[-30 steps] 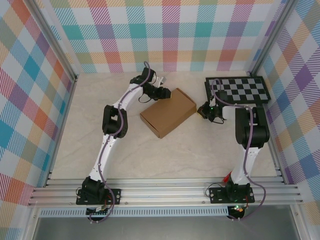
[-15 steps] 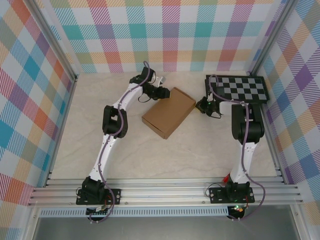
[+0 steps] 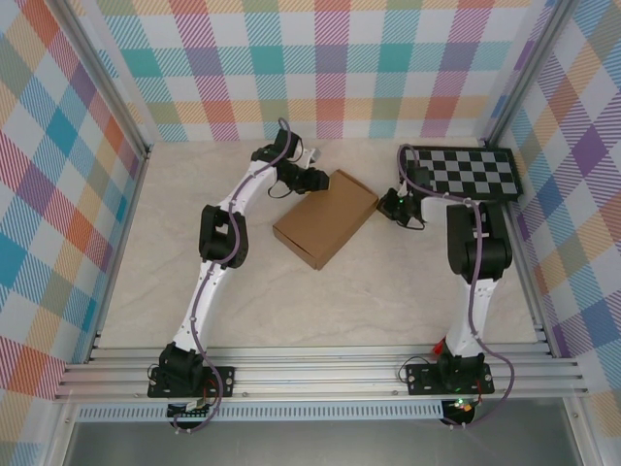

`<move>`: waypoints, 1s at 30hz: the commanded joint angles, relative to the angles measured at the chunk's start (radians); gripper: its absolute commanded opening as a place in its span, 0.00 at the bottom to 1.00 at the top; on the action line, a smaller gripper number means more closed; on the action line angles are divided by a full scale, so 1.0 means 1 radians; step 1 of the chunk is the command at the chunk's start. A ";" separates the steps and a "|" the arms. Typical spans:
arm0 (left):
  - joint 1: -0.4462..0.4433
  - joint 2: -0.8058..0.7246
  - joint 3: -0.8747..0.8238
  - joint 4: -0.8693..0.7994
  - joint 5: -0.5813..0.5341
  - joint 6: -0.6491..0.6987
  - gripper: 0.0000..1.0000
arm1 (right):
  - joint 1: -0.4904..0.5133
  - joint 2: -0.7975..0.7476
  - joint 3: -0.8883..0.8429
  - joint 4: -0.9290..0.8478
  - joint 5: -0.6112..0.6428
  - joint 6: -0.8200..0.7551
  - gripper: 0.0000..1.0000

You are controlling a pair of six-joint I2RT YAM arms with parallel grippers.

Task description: Fold the paper box

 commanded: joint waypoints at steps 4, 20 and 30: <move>-0.023 0.007 -0.102 -0.055 -0.072 -0.053 0.47 | -0.004 -0.239 -0.106 -0.183 -0.054 -0.093 0.00; 0.082 -0.521 -0.714 0.081 -0.171 -0.091 0.71 | 0.106 -0.577 -0.423 -0.278 -0.093 -0.053 0.00; 0.075 -0.756 -1.214 0.363 -0.091 -0.229 0.71 | 0.288 -0.417 -0.426 -0.133 -0.097 0.050 0.00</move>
